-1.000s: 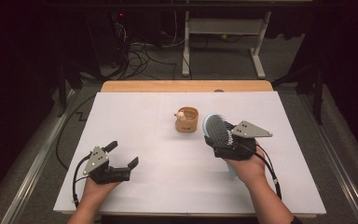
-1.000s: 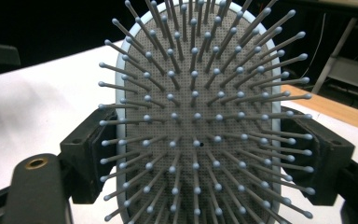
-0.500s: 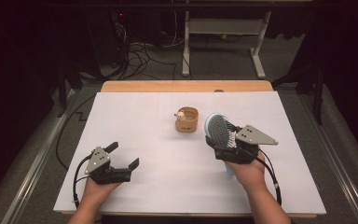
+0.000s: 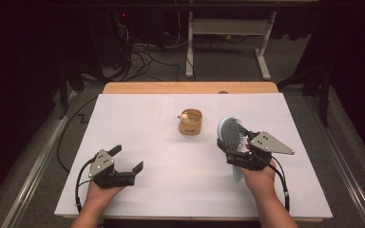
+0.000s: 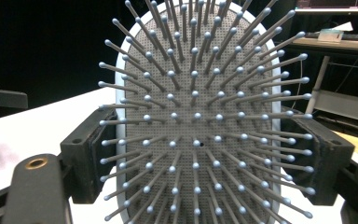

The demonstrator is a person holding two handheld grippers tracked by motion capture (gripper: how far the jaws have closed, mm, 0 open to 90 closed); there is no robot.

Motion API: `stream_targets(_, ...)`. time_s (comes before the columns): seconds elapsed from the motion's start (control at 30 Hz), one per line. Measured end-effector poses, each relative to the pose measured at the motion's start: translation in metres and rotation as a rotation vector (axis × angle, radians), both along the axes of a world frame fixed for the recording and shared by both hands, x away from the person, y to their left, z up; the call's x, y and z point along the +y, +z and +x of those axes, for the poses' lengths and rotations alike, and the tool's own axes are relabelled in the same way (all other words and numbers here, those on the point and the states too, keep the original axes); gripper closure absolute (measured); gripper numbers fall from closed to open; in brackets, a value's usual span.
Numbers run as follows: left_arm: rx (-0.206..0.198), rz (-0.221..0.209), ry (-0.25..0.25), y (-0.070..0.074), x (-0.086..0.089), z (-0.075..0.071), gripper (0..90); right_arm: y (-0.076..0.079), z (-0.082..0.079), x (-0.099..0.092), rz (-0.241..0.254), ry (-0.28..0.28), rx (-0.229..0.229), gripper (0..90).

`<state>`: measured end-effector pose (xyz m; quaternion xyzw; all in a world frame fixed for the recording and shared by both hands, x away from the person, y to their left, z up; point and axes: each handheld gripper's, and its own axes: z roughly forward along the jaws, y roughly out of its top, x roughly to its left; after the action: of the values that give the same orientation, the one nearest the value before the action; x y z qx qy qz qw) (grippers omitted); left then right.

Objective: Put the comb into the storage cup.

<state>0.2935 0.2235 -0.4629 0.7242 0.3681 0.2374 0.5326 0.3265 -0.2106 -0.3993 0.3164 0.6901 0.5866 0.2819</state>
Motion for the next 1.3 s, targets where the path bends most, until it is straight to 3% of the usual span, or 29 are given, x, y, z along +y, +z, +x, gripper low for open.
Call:
stream_targets(0.37,-0.013,0.005,-0.007,0.002,-0.005,0.0,0.0,0.001,-0.002,0.001,-0.007,0.003,-0.01,20.6)
stream_targets(0.57,-0.006,0.047,-0.019,0.005,-0.011,0.006,0.0,0.003,-0.004,0.001,0.011,0.004,-0.012,20.6)
stream_targets(0.8,0.008,0.028,-0.02,0.011,-0.016,0.017,0.2,0.004,-0.005,0.003,0.004,0.012,-0.013,20.6)
stream_targets(1.13,-0.026,0.018,-0.075,0.029,-0.041,0.034,0.0,0.005,-0.007,0.002,0.004,0.007,-0.017,20.6)
stream_targets(1.3,-0.024,0.001,-0.109,0.028,-0.057,0.04,0.0,0.005,-0.008,0.003,0.003,0.007,-0.013,20.6)
